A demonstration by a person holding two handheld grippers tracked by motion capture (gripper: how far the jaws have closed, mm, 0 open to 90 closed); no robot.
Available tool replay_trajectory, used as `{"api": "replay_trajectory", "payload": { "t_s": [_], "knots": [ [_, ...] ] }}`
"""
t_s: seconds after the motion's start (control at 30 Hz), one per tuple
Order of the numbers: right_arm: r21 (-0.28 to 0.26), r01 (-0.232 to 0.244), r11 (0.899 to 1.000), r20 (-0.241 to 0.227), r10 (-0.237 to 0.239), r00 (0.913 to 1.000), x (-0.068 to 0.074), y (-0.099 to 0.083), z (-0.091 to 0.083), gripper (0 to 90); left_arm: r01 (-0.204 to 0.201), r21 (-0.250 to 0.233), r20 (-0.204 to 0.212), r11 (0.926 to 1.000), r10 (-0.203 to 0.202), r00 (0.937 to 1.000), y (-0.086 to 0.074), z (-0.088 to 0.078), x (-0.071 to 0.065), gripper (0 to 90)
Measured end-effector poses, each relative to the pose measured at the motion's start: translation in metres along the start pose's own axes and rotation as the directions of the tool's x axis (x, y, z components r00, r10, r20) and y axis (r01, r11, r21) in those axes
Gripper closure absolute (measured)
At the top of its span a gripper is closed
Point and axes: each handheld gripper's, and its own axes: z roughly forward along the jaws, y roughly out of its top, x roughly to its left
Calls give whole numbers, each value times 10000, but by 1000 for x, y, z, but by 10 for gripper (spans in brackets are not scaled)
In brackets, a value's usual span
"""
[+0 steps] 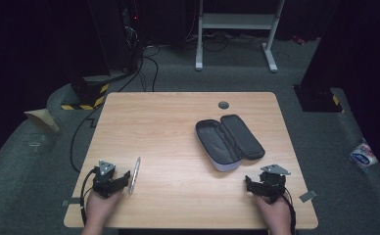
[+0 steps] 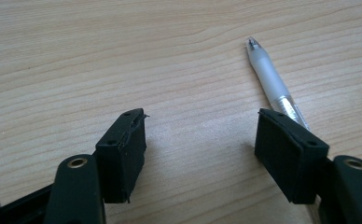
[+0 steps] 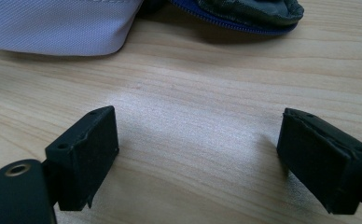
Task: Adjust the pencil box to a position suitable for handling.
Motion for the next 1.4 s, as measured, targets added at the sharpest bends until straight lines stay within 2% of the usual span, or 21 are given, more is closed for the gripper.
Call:
{"api": "replay_trajectory", "payload": {
  "t_s": [1.03,1.17,1.2,1.27,1.33,1.4],
  "knots": [
    [-68,15,10000,-46,-15,10000,0,-1,-1,154,-26,-9,73,10000,26,10000,1,2,0,334],
    [-125,105,9999,-89,-107,9999,0,-2,-2,203,-26,-8,74,10000,26,10000,1,2,0,334],
    [-266,251,9993,-170,-255,9995,1,-3,-4,269,-25,-8,73,10000,25,10000,1,2,0,334],
    [-275,251,9993,-191,-257,9995,2,-3,-5,276,-27,-4,75,10000,27,10000,1,2,0,334],
    [-455,522,9976,-92,-527,9986,4,-5,-9,332,-26,-3,76,10000,26,10000,1,2,0,334],
    [-536,641,9965,-56,-645,9979,4,-5,-10,345,-24,-4,79,10000,24,10000,2,2,0,334]
  ]
}}
